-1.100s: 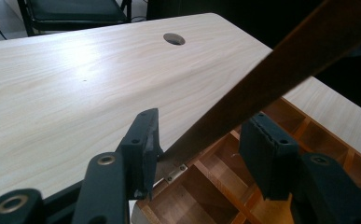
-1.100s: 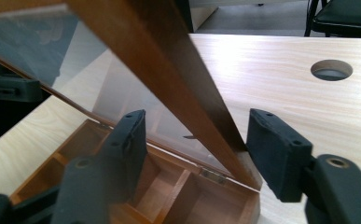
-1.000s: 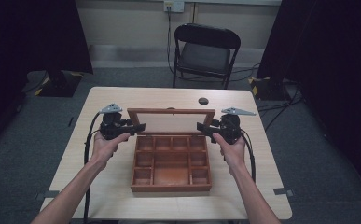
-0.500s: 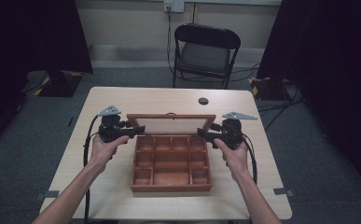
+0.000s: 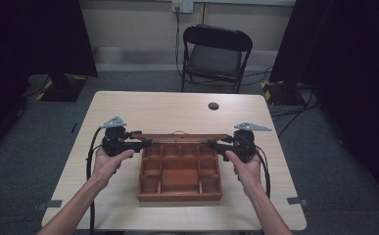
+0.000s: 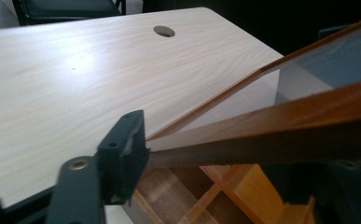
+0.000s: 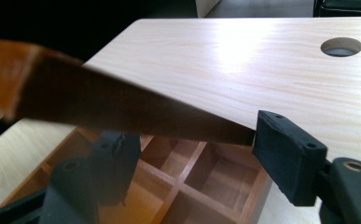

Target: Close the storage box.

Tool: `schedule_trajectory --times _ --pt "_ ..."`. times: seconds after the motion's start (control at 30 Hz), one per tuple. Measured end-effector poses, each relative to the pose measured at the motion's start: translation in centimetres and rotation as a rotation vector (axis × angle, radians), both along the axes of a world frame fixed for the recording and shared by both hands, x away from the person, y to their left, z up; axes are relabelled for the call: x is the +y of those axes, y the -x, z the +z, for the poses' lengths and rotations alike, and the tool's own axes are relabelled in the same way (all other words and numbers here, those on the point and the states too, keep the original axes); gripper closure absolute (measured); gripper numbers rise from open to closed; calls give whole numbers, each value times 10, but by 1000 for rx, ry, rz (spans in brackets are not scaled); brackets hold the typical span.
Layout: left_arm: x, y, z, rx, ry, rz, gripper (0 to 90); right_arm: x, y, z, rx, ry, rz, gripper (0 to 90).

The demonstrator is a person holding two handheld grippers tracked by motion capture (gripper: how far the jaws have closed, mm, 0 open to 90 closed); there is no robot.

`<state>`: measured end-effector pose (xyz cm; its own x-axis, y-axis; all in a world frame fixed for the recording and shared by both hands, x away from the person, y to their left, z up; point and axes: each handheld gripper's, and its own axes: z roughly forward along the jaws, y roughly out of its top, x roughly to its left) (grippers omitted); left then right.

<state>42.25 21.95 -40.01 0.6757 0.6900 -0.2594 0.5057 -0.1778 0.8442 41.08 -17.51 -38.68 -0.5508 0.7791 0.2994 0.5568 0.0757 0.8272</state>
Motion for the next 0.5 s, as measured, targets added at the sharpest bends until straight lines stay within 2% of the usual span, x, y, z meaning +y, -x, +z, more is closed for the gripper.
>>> schedule_trajectory --times 0.07,0.2,0.4,0.5 --pt "1 5 -1 -8 -9 -7 326 0 3 -1 20 1 8 294" --pt "1 9 -1 -8 -22 -4 318 1 8 -2 25 14 8 287" --pt "2 13 -3 22 -30 -5 237 4 15 -4 35 33 5 269" --pt "3 16 -5 16 -23 -1 227 4 18 -6 46 30 10 269"
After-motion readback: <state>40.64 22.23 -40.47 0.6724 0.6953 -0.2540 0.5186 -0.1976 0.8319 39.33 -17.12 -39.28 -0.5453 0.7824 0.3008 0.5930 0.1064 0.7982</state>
